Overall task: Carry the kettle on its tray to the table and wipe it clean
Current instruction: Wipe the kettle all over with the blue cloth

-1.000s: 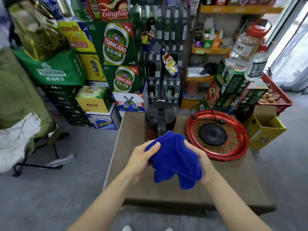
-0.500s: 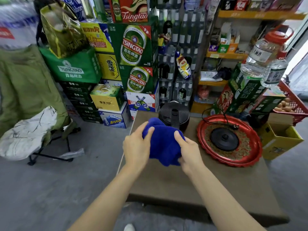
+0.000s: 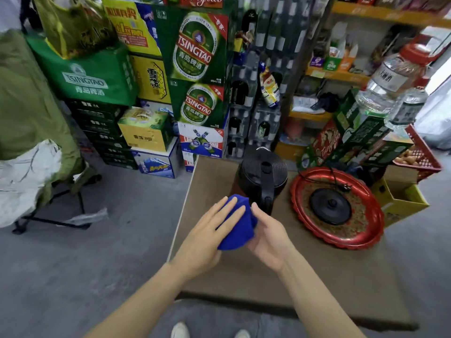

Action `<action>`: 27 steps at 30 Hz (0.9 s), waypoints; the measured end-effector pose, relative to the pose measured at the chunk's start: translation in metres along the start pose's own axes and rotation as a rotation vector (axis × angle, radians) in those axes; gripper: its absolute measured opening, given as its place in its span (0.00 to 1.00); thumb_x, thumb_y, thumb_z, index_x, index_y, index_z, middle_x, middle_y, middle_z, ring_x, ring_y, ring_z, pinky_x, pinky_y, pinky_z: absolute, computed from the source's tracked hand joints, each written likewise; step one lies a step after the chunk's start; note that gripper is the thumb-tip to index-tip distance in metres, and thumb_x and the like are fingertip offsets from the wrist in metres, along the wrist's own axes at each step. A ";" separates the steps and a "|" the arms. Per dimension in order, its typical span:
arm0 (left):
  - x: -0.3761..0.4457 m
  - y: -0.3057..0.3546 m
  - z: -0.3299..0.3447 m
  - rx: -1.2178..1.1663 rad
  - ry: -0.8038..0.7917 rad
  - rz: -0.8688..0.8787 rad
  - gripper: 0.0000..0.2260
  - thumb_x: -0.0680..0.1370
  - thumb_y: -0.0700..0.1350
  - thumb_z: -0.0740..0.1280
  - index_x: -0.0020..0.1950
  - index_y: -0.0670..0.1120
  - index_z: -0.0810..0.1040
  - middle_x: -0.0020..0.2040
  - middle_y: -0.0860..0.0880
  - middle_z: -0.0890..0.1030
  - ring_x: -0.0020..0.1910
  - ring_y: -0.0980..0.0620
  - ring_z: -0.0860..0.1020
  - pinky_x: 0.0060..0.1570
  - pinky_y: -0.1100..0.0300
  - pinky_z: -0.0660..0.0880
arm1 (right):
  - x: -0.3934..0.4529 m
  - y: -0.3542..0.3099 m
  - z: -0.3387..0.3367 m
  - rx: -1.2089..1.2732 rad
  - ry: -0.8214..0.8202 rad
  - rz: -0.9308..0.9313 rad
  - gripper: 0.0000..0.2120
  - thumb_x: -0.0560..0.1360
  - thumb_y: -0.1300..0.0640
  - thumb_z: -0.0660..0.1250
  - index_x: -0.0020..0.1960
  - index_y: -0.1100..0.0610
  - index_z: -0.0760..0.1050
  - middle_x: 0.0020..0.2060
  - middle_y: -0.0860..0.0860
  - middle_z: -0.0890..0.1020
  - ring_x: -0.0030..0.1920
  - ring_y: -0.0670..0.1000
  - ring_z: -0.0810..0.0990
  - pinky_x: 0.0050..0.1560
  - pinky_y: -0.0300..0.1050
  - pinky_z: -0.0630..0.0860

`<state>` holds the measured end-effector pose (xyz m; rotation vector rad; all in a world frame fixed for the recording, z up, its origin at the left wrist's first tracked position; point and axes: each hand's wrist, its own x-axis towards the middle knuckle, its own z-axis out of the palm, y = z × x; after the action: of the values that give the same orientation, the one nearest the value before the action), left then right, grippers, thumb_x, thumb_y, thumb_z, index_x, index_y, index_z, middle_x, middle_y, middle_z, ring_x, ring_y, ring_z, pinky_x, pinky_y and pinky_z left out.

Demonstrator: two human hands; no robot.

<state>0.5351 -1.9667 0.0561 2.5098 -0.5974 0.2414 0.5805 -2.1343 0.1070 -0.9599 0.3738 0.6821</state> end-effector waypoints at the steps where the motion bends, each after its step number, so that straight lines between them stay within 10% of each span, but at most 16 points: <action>1: 0.000 -0.001 0.002 -0.151 0.070 -0.042 0.38 0.73 0.29 0.66 0.80 0.47 0.59 0.81 0.50 0.58 0.81 0.49 0.55 0.77 0.52 0.59 | 0.000 -0.005 0.000 -0.075 0.001 0.010 0.21 0.83 0.49 0.56 0.65 0.60 0.77 0.60 0.59 0.82 0.61 0.58 0.80 0.63 0.58 0.75; 5: 0.006 0.018 0.000 -1.001 0.262 -0.615 0.24 0.78 0.29 0.64 0.68 0.51 0.77 0.64 0.55 0.82 0.60 0.53 0.81 0.59 0.54 0.79 | 0.011 0.001 -0.021 -0.570 0.549 -0.343 0.15 0.79 0.47 0.66 0.53 0.58 0.82 0.39 0.56 0.86 0.37 0.53 0.83 0.37 0.48 0.80; 7: 0.007 0.013 -0.002 -1.292 0.363 -0.909 0.14 0.79 0.33 0.66 0.60 0.49 0.80 0.57 0.45 0.85 0.54 0.43 0.83 0.53 0.49 0.81 | 0.015 0.014 -0.035 -0.724 0.767 -0.578 0.17 0.75 0.49 0.71 0.62 0.51 0.77 0.43 0.50 0.81 0.41 0.48 0.79 0.45 0.46 0.75; 10: 0.005 0.004 -0.008 -1.460 0.381 -1.096 0.11 0.80 0.38 0.66 0.62 0.46 0.78 0.56 0.40 0.85 0.52 0.40 0.84 0.48 0.49 0.83 | 0.039 0.035 -0.042 -0.849 0.615 -0.580 0.40 0.75 0.52 0.73 0.79 0.45 0.54 0.66 0.44 0.69 0.64 0.43 0.70 0.63 0.42 0.67; 14: 0.007 0.000 -0.025 -1.448 0.396 -1.147 0.13 0.80 0.43 0.67 0.65 0.49 0.78 0.56 0.43 0.85 0.53 0.40 0.84 0.46 0.49 0.82 | 0.070 0.038 -0.034 -0.771 0.579 -0.668 0.36 0.80 0.54 0.66 0.79 0.39 0.50 0.75 0.40 0.63 0.74 0.44 0.63 0.74 0.52 0.64; 19: 0.064 -0.017 -0.056 -1.227 0.534 -0.924 0.18 0.81 0.43 0.66 0.71 0.53 0.74 0.60 0.50 0.84 0.57 0.46 0.82 0.57 0.44 0.80 | 0.072 -0.008 -0.009 -0.722 0.588 -0.824 0.28 0.80 0.51 0.63 0.77 0.39 0.59 0.71 0.32 0.66 0.72 0.43 0.68 0.71 0.58 0.68; 23: 0.141 -0.019 -0.071 -0.630 0.460 -0.440 0.26 0.81 0.39 0.65 0.77 0.55 0.66 0.73 0.53 0.73 0.72 0.54 0.70 0.70 0.55 0.69 | 0.047 -0.031 0.007 -0.637 0.553 -0.882 0.21 0.79 0.43 0.63 0.71 0.34 0.66 0.50 0.48 0.82 0.44 0.48 0.78 0.49 0.58 0.81; 26: 0.153 -0.003 -0.053 -0.086 0.281 -0.111 0.31 0.76 0.37 0.61 0.78 0.52 0.64 0.80 0.49 0.62 0.81 0.46 0.55 0.78 0.43 0.52 | 0.020 -0.058 0.031 -0.492 0.511 -0.982 0.18 0.82 0.58 0.61 0.71 0.51 0.70 0.27 0.46 0.77 0.27 0.55 0.73 0.28 0.49 0.70; 27: 0.147 0.002 -0.044 0.030 0.286 -0.046 0.31 0.74 0.39 0.60 0.78 0.51 0.65 0.80 0.50 0.62 0.81 0.46 0.53 0.78 0.41 0.51 | 0.015 -0.069 0.036 -0.452 0.502 -1.009 0.16 0.82 0.61 0.60 0.70 0.56 0.71 0.38 0.49 0.85 0.37 0.58 0.76 0.30 0.48 0.70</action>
<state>0.6625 -1.9973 0.1361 2.4521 -0.4227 0.5830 0.6383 -2.1247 0.1603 -1.5720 0.1229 -0.4313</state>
